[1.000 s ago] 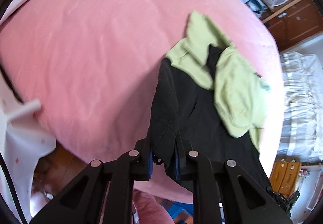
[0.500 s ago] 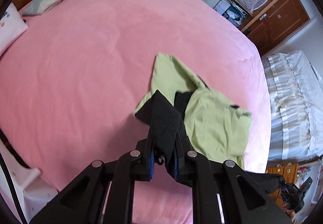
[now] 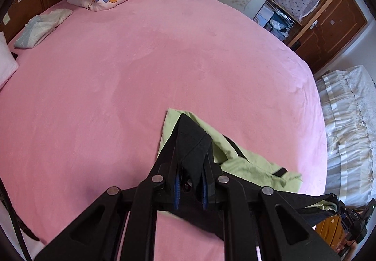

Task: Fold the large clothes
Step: 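Lift the black hem and fold it toward the folded hood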

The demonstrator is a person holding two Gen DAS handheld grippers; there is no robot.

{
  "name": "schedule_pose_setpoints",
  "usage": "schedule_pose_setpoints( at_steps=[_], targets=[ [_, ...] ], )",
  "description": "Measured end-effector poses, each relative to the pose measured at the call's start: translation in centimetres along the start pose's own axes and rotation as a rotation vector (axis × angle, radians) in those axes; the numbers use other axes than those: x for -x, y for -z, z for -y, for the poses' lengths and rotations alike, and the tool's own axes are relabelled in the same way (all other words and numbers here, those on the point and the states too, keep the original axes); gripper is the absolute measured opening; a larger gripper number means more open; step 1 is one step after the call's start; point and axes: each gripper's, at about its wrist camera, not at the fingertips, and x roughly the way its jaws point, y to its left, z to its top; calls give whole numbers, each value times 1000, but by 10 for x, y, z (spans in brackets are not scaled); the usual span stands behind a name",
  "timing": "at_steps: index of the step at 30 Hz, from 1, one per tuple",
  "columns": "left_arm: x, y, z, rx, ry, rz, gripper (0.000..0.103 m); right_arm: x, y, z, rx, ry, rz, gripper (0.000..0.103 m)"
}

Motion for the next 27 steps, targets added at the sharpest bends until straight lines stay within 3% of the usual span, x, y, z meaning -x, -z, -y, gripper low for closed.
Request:
schedule_pose_setpoints(
  at_steps=[9, 16, 24, 27],
  targets=[
    [-102, -34, 6, -36, -105, -73, 11, -106, -51, -11, 45, 71, -77, 17],
    [-180, -43, 0, -55, -179, -177, 12, -184, -63, -11, 71, 167, -158, 17],
    [-225, -50, 9, -125, -211, -230, 17, -230, -61, 2, 82, 258, -196, 19],
    [-231, -57, 6, -121, -238, -232, 27, -240, -64, 6, 80, 284, -189, 25]
  ],
)
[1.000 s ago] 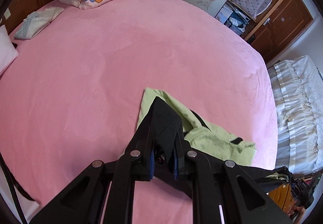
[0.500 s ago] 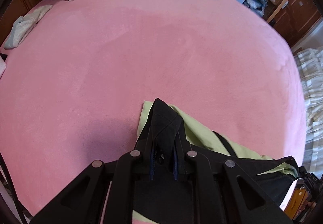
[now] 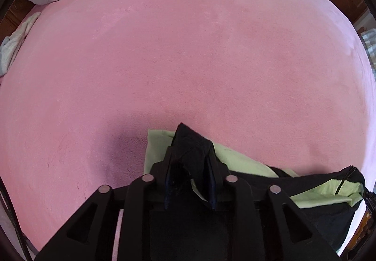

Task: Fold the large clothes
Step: 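Lift the black hem and fold it toward the folded hood, then open both grippers and press the folded black bundle flat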

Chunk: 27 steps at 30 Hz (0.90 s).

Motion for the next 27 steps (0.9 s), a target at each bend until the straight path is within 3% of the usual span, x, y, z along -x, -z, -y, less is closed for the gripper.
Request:
schedule_pose_setpoints(
  at_steps=[4, 5, 7, 16, 20, 27],
  targets=[
    [27, -6, -12, 59, 27, 104, 56, 3, -4, -2, -5, 7, 15, 34],
    [36, -7, -15, 67, 44, 132, 59, 6, -5, -4, 5, -2, 30, 40],
    [49, -8, -20, 69, 68, 160, 59, 14, -7, -9, 38, 4, 54, 58],
    [121, 22, -9, -34, 141, 284, 67, 65, 7, -42, 156, -61, 147, 65],
    [139, 39, 16, -100, 232, 277, 71, 81, 24, -72, 215, -123, 161, 65],
    [135, 80, 92, -198, 288, 203, 71, 90, 63, -108, 262, -238, 105, 65]
  ],
)
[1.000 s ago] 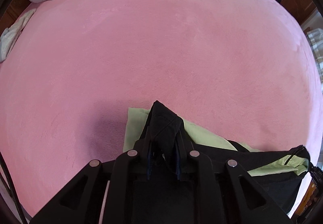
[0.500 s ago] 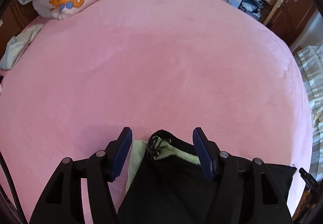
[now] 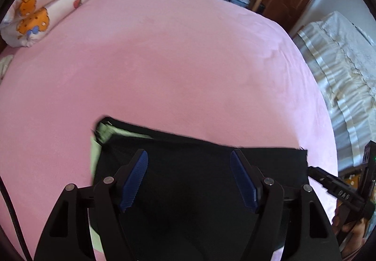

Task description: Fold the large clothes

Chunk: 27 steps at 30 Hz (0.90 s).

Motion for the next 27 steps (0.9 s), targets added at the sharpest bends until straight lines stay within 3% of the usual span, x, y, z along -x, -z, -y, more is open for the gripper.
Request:
schedule_pose_setpoints(
  at_steps=[3, 4, 6, 7, 8, 10, 15, 20, 27],
  targets=[
    [-12, 28, 27, -12, 27, -41, 65, -6, 22, -14, 14, -12, -17, 61],
    [-20, 37, 31, -14, 34, -64, 55, -10, 30, -18, 13, -20, -28, 46],
    [-37, 54, 39, -12, 53, -119, 41, -18, 44, -23, -1, -48, -68, 24],
    [-46, 62, 41, -7, 59, -147, 29, -25, 52, -26, -11, -66, -98, 16],
    [-56, 69, 40, -1, 66, -167, 21, -29, 59, -30, -13, -81, -116, 13],
    [-68, 81, 43, -2, 81, -194, 15, -36, 70, -37, -2, -100, -137, 6],
    [-95, 106, 50, -24, 75, -238, 11, -60, 94, -54, 40, -178, -203, 1],
    [-120, 114, 39, -30, 4, -266, 6, -97, 107, -55, 69, -113, -291, 0],
    [-122, 119, 16, -77, -28, -239, 1, -108, 109, -27, 36, -83, -300, 0]
  ],
)
